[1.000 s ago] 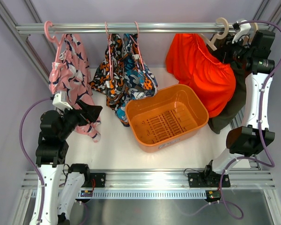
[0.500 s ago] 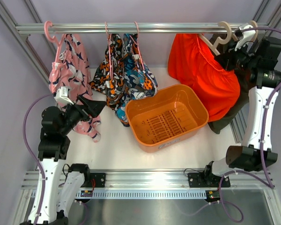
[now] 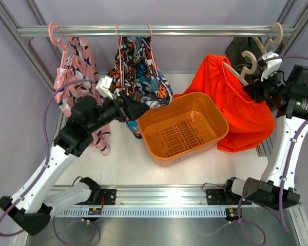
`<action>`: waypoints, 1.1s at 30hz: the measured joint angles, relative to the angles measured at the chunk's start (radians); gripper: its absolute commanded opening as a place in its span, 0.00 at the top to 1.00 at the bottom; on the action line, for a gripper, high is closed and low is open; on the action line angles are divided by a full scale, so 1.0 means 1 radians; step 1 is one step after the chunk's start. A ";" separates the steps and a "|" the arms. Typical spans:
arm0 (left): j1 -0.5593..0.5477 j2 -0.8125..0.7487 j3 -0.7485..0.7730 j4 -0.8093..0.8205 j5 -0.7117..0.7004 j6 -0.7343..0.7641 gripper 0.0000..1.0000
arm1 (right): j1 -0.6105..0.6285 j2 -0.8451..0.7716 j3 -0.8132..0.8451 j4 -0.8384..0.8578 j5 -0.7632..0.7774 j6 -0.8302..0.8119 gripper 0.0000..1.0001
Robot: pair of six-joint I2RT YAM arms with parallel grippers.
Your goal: Remove the shorts from the hanger
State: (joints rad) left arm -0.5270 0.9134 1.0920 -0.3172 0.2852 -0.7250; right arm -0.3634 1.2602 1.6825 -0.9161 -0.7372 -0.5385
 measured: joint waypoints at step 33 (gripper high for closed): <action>-0.455 1.070 1.039 0.020 -0.340 -0.063 0.30 | -0.019 -0.210 -0.118 -0.218 -0.040 -0.116 1.00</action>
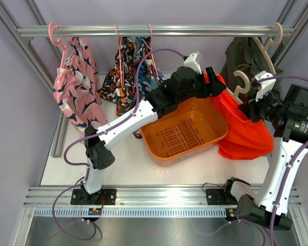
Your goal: Remove the shorts from the hanger
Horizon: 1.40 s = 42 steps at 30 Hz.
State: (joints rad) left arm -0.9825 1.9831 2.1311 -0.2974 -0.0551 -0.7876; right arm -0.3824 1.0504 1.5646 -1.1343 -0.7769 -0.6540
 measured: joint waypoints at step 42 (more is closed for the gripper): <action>0.170 0.074 0.128 -0.156 -0.038 0.121 1.00 | -0.002 -0.039 0.031 -0.043 -0.031 -0.053 1.00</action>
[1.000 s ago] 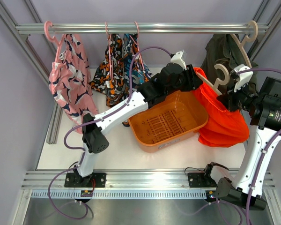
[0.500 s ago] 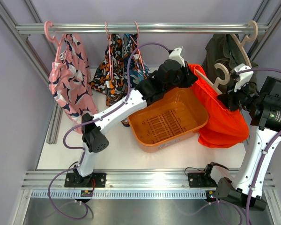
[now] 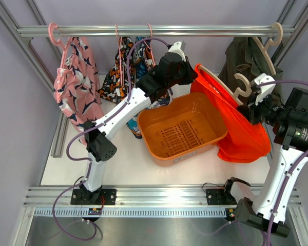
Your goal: Remove the shorts from the hanger
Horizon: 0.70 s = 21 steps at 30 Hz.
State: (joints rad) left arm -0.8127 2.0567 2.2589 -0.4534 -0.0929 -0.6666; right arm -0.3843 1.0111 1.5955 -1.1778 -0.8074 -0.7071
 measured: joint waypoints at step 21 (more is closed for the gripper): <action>0.026 0.009 -0.109 0.211 0.209 0.032 1.00 | -0.002 -0.024 -0.080 0.188 -0.017 0.360 1.00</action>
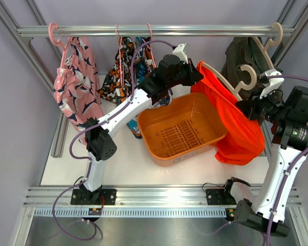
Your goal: Remove the shorts from the hanger
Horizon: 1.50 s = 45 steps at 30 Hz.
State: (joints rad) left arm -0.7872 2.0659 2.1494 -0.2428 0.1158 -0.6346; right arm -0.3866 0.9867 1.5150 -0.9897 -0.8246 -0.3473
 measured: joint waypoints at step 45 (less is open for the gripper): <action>0.047 0.029 -0.168 0.052 0.223 -0.066 1.00 | 0.000 0.029 0.013 0.079 -0.004 0.005 1.00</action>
State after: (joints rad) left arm -0.7399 2.0953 1.9816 -0.1909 0.3389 -0.7010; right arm -0.3862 1.0157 1.5280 -0.9104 -0.8284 -0.3424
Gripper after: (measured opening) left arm 0.024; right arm 0.142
